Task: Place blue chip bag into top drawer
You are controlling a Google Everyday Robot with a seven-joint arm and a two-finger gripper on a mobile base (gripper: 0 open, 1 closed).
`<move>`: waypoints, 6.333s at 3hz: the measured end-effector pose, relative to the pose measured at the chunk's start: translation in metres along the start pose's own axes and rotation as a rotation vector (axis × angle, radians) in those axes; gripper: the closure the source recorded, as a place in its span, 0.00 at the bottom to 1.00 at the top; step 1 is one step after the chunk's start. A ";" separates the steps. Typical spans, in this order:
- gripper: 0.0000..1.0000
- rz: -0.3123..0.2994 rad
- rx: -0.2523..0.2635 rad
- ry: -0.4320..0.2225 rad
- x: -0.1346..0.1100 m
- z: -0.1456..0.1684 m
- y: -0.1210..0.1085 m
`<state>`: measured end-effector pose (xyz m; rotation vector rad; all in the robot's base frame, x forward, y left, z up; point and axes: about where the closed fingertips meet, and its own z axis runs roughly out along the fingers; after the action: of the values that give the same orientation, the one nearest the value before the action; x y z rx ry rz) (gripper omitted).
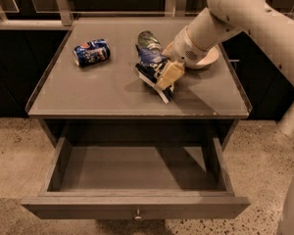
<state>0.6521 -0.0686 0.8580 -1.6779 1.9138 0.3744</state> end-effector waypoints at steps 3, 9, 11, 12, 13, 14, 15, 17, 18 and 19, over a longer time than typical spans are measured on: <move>1.00 0.002 -0.015 -0.013 0.001 -0.002 0.007; 1.00 0.360 0.160 -0.036 0.064 -0.077 0.226; 1.00 0.588 -0.024 -0.054 0.115 -0.001 0.291; 1.00 0.622 -0.086 -0.054 0.131 0.034 0.289; 1.00 0.606 -0.119 -0.055 0.138 0.064 0.269; 1.00 0.554 -0.133 -0.055 0.135 0.092 0.233; 1.00 0.550 -0.154 -0.037 0.144 0.111 0.218; 0.57 0.549 -0.156 -0.037 0.144 0.113 0.218; 0.34 0.549 -0.156 -0.037 0.144 0.113 0.218; 0.12 0.549 -0.156 -0.037 0.144 0.113 0.218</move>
Offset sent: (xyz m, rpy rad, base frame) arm 0.0000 0.0000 0.0000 0.0000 0.0001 0.0000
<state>0.4573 -0.0850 0.6515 -1.1940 2.3490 0.7739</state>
